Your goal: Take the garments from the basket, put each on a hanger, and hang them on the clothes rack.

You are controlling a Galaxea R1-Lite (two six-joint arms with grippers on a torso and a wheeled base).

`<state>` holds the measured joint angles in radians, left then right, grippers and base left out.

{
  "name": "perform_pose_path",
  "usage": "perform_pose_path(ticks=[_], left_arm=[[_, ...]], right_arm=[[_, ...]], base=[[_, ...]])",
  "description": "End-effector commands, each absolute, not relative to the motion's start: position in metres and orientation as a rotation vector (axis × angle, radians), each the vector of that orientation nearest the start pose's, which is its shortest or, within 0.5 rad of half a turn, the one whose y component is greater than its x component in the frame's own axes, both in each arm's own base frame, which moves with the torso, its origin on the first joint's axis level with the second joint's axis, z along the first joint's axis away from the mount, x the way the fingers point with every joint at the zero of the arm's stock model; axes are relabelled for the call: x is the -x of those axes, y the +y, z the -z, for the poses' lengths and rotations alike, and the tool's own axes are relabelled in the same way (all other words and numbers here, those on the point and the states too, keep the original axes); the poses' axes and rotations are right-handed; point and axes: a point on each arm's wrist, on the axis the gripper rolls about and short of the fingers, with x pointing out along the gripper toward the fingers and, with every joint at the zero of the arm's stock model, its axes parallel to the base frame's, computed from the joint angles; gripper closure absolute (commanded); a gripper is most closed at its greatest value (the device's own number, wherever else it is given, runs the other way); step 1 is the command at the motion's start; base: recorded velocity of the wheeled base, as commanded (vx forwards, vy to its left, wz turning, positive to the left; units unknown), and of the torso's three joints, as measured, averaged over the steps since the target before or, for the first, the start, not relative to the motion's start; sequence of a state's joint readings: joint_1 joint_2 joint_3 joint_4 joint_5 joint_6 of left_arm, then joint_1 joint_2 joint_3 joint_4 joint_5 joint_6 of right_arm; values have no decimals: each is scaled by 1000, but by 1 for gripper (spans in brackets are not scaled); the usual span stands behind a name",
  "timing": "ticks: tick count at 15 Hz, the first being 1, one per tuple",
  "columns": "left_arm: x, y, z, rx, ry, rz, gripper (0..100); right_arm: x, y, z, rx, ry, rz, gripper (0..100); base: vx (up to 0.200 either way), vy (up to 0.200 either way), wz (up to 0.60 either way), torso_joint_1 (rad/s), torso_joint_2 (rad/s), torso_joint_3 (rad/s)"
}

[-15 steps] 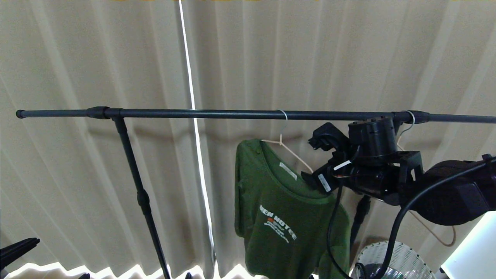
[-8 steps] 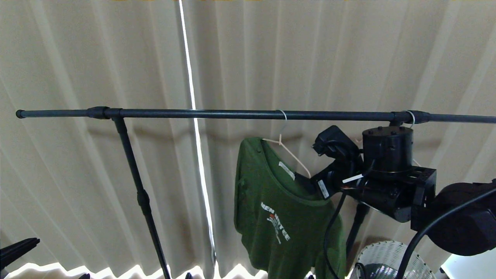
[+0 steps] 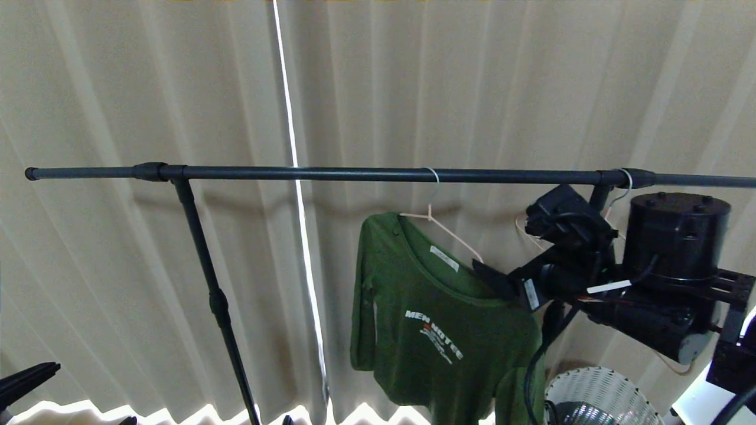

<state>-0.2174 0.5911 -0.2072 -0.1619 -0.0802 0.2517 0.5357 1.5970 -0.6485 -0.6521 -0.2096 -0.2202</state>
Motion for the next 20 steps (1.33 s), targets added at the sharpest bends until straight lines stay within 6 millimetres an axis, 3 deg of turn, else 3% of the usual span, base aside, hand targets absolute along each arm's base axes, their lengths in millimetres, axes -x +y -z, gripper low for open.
perform_pose_path(ticks=[1, 4, 8, 11, 13, 20], left_arm=[[-40, -11, -149, -266, 184, 323, 0], [-40, -11, -149, -264, 184, 323, 0], [-38, -10, -149, -264, 178, 321, 0], [-38, -10, -149, -263, 174, 320, 0], [-38, -10, -149, -263, 174, 320, 0], [-38, -10, -149, -263, 175, 320, 0]], right_arm=[[-218, 102, -178, 304, 228, -273, 0], [-217, 79, -160, 311, 306, -190, 0], [-202, 73, -125, 358, 450, -200, 0], [-201, 80, -115, 375, 486, -235, 0], [-206, 96, -110, 379, 483, -314, 0], [-226, 132, -117, 349, 345, -414, 0]], base=[[0, 0, 0, 0, 0, 0], [0, 0, 0, 0, 0, 0], [0, 0, 0, 0, 0, 0], [0, 0, 0, 0, 0, 0], [0, 0, 0, 0, 0, 0], [0, 0, 0, 0, 0, 0]])
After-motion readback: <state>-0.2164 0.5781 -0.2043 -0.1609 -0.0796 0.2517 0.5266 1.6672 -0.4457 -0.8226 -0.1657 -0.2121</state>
